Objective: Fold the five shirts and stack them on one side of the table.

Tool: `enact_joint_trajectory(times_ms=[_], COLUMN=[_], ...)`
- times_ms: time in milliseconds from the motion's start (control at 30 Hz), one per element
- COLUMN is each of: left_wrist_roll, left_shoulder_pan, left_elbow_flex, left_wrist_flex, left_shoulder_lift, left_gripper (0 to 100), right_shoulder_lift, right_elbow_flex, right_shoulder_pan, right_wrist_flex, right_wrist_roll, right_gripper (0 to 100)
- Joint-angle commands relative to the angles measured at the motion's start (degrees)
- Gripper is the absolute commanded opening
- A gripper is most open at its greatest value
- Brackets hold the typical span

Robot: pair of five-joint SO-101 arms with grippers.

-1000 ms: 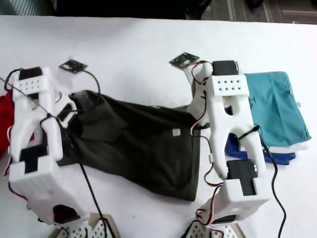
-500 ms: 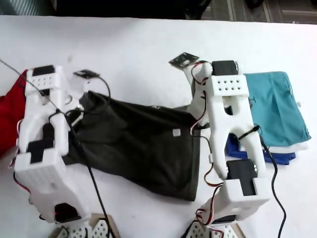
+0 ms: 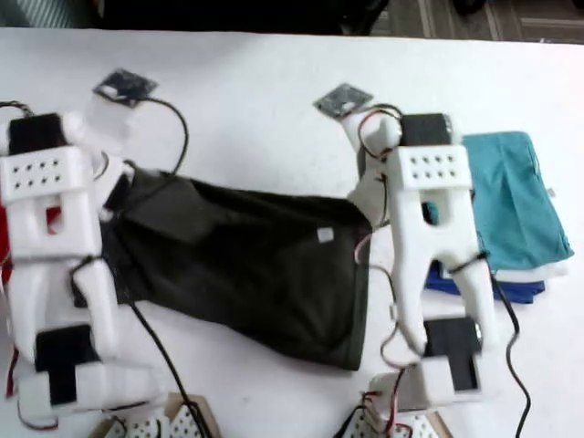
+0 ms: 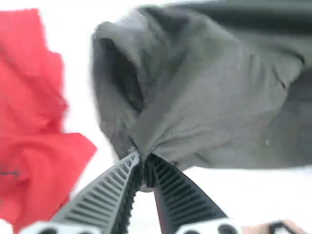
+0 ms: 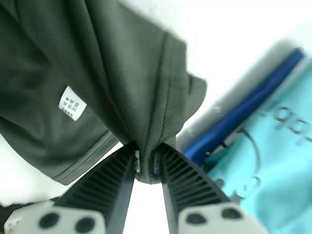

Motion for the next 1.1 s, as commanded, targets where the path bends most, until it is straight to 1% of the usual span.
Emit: enact_joint_trajectory(times_ms=[0,100,200,400,533,600,700,800,867,967,1067], left_wrist_roll=[2.37,2.29,2.29,2.29,2.02,1.93,1.93,1.93,2.02,2.20,2.20], left_shoulder_pan=[-0.48,-1.10,-1.98,-2.42,-2.51,-4.26,-9.10,-12.97,-14.90,-15.34,-15.16], left_elbow_flex=[-2.11,-2.11,-2.11,-1.58,-2.02,-2.02,-2.02,-2.02,-2.02,-1.58,-1.58], left_wrist_flex=[-2.64,-6.86,-13.10,-29.98,-37.27,-40.70,-45.19,-49.49,-50.81,-50.46,-50.46], left_shoulder_lift=[-10.15,-18.42,-26.68,-39.78,-45.14,-47.52,-50.51,-53.05,-54.73,-56.84,-58.24], left_gripper=[2,2,2,2,2,2,2,2,2,2,2], right_shoulder_lift=[-10.33,-16.57,-19.82,-21.23,-21.05,-21.23,-21.67,-23.08,-23.78,-25.54,-28.35], right_elbow_flex=[-3.96,-10.11,-17.41,-32.53,-41.32,-43.96,-46.33,-45.80,-43.69,-40.18,-38.07], right_shoulder_pan=[0.40,0.40,0.40,0.40,0.40,0.40,0.57,4.09,6.02,8.66,8.57], right_wrist_flex=[0.22,0.22,-0.04,-0.04,-0.13,-0.04,0.13,0.13,0.13,0.22,0.22], right_wrist_roll=[0.44,0.44,0.44,0.44,0.44,0.44,0.44,0.44,0.44,0.44,0.44], right_gripper=[1.9,1.9,1.9,1.9,1.9,1.9,1.9,1.9,1.9,1.9,1.9])
